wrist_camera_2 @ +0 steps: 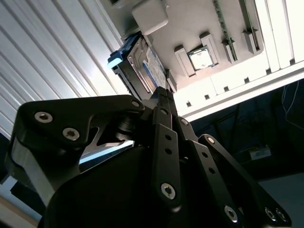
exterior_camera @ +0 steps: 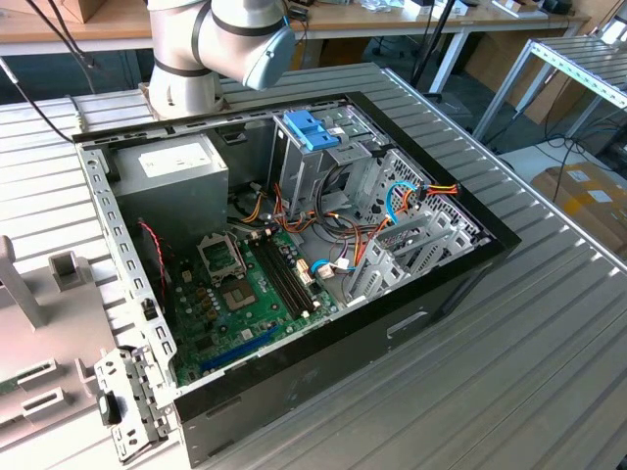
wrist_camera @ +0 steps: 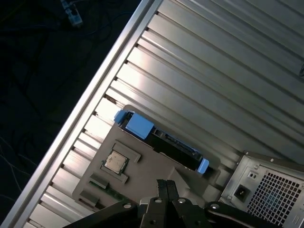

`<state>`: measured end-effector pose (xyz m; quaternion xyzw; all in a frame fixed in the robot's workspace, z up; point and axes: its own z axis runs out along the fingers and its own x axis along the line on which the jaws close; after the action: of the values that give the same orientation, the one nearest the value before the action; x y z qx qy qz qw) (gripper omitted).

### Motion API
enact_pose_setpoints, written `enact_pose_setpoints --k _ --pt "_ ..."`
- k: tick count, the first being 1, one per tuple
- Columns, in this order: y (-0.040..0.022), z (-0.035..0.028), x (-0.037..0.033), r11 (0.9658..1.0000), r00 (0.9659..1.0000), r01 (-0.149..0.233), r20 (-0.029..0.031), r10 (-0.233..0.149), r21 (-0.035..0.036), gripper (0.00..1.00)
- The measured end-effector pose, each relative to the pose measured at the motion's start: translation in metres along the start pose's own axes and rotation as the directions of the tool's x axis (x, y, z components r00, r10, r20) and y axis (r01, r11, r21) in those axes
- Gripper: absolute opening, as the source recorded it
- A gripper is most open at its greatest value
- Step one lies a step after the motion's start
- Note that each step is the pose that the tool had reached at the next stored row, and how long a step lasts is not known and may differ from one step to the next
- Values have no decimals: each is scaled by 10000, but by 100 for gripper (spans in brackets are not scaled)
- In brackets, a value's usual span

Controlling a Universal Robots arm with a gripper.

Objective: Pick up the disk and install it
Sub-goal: 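Pick up the disk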

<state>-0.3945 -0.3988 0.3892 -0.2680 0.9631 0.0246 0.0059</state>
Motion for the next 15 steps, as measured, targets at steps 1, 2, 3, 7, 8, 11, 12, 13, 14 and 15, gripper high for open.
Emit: enact_pose_setpoints --k 1,2,3,7,8,11,12,13,14,15 --pt "0 0 0 10000 10000 40 -2 -40 -1 11" --pt "0 0 0 10000 10000 74 -3 -74 -2 11" --pt "0 0 0 9999 9999 113 -5 -113 -3 11" --pt "0 0 0 9996 9996 266 -12 -266 -7 11" --pt "0 0 0 9995 9995 302 -14 -302 -8 11" --pt "0 0 0 9990 9990 447 -20 -447 -11 11" --pt "0 0 0 9986 9986 520 -23 -520 -14 11" --pt "0 0 0 9982 9982 604 -26 -604 -16 11" --pt "0 0 0 9976 9976 688 -31 -688 -18 11" --pt "0 0 0 9973 9973 728 -32 -728 -19 11"
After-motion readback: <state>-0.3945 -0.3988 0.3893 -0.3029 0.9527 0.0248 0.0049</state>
